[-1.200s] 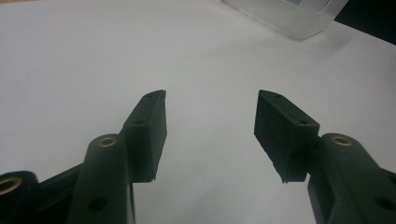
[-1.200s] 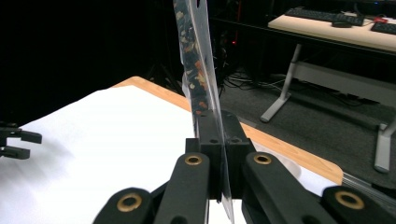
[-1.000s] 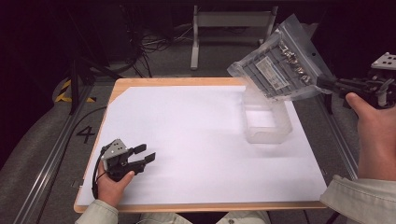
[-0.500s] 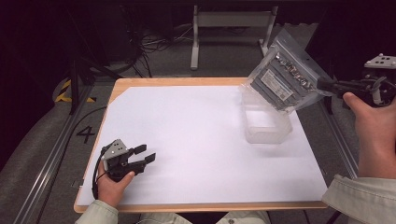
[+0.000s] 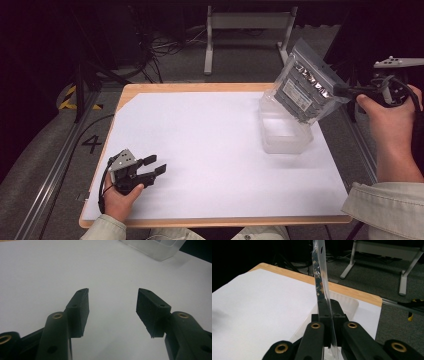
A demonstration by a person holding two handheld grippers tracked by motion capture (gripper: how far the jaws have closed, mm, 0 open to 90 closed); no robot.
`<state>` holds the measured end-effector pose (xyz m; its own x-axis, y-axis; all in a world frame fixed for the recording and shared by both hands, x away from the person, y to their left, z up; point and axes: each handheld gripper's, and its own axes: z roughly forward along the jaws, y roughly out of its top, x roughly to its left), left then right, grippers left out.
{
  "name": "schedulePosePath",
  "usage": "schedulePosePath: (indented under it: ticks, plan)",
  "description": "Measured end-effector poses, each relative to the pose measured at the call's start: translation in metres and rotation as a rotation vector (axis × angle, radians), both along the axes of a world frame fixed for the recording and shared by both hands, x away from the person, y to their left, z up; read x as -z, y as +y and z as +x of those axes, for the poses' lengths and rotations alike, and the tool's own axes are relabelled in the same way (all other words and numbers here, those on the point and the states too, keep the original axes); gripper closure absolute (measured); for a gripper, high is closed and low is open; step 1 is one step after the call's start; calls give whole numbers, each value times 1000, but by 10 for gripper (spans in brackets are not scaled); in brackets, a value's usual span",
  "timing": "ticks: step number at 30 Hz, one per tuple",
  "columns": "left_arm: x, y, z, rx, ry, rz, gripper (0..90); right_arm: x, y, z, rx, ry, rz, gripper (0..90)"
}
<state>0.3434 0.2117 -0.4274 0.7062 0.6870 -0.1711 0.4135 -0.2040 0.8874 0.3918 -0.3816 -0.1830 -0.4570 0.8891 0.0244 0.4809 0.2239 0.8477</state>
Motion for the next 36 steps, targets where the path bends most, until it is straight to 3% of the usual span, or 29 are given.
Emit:
schedulePosePath:
  ticks: [12,27,31,34,36]
  plan:
    - [0,2,-1,-4,1,0,447,9,7,19,10,74,-24,893]
    - [1,3,-2,-7,9,2,446,5,12,25,-81,107,-55,892]
    - [1,2,-2,-3,3,7,447,3,14,28,-81,118,-65,892]
    - [1,2,-2,-3,4,8,446,7,18,36,-65,134,-107,892]
    - [1,2,-2,-5,6,2,446,10,20,41,-70,153,-102,892]
